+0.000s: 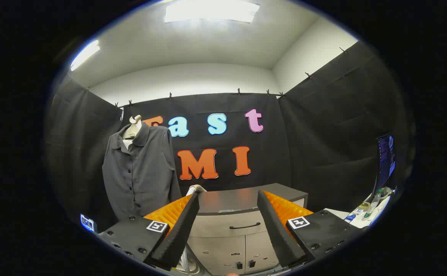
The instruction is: Iron the clothes twice with a garment steamer, once on the left side and once on the right side.
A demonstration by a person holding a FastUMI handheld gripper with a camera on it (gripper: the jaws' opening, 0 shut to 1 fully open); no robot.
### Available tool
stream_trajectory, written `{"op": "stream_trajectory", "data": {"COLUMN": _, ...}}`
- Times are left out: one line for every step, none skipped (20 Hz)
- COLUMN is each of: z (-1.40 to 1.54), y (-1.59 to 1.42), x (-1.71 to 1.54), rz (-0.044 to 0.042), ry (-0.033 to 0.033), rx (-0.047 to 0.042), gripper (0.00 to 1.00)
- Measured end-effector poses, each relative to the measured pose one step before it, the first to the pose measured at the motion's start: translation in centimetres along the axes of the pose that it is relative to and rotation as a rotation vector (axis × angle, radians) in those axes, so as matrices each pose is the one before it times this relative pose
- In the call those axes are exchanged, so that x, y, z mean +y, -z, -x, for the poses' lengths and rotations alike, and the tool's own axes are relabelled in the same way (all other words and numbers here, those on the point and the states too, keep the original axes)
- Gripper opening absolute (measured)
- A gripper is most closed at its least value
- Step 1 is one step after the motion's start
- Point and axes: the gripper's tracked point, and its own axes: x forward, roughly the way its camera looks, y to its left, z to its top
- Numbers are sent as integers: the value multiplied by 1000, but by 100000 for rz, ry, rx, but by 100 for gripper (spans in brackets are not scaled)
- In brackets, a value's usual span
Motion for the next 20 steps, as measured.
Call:
{"op": "stream_trajectory", "data": {"z": -149, "y": -114, "x": 40, "rz": 311, "ry": 116, "rx": -181, "gripper": 98}}
{"op": "stream_trajectory", "data": {"z": -19, "y": -24, "x": 38, "rz": 166, "ry": -29, "rx": -209, "gripper": 98}}
{"op": "stream_trajectory", "data": {"z": -43, "y": 3, "x": 126, "rz": 18, "ry": -130, "rx": -115, "gripper": 98}}
{"op": "stream_trajectory", "data": {"z": -89, "y": 55, "x": 104, "rz": 11, "ry": -115, "rx": 74, "gripper": 98}}
{"op": "stream_trajectory", "data": {"z": -93, "y": 60, "x": 103, "rz": 31, "ry": -73, "rx": 173, "gripper": 98}}
{"op": "stream_trajectory", "data": {"z": -106, "y": 133, "x": 23, "rz": 8, "ry": -26, "rx": 221, "gripper": 98}}
{"op": "stream_trajectory", "data": {"z": -117, "y": 105, "x": 76, "rz": -8, "ry": -115, "rx": 303, "gripper": 98}}
{"op": "stream_trajectory", "data": {"z": -136, "y": 127, "x": 148, "rz": -54, "ry": -52, "rx": 179, "gripper": 98}}
{"op": "stream_trajectory", "data": {"z": -136, "y": 13, "x": 33, "rz": -160, "ry": -46, "rx": 124, "gripper": 98}}
{"op": "stream_trajectory", "data": {"z": -55, "y": 120, "x": 139, "rz": -90, "ry": -129, "rx": 254, "gripper": 98}}
{"op": "stream_trajectory", "data": {"z": -49, "y": 56, "x": 18, "rz": -33, "ry": -106, "rx": 59, "gripper": 98}}
{"op": "stream_trajectory", "data": {"z": -213, "y": 19, "x": 57, "rz": 114, "ry": 34, "rx": 15, "gripper": 98}}
{"op": "stream_trajectory", "data": {"z": -144, "y": -86, "x": 1, "rz": 108, "ry": 154, "rx": -97, "gripper": 98}}
{"op": "stream_trajectory", "data": {"z": -90, "y": -55, "x": 2, "rz": 12, "ry": 98, "rx": -150, "gripper": 98}}
{"op": "stream_trajectory", "data": {"z": -44, "y": -59, "x": 2, "rz": -88, "ry": 46, "rx": -151, "gripper": 98}}
{"op": "stream_trajectory", "data": {"z": -135, "y": 49, "x": 82, "rz": -109, "ry": -39, "rx": -146, "gripper": 98}}
{"op": "stream_trajectory", "data": {"z": -153, "y": 37, "x": -18, "rz": -90, "ry": 14, "rx": 98, "gripper": 98}}
{"op": "stream_trajectory", "data": {"z": -96, "y": 159, "x": 27, "rz": -66, "ry": 1, "rx": 255, "gripper": 98}}
{"op": "stream_trajectory", "data": {"z": -326, "y": 93, "x": 91, "rz": -182, "ry": -29, "rx": 338, "gripper": 98}}
{"op": "stream_trajectory", "data": {"z": -201, "y": 151, "x": 122, "rz": -325, "ry": -159, "rx": 359, "gripper": 98}}
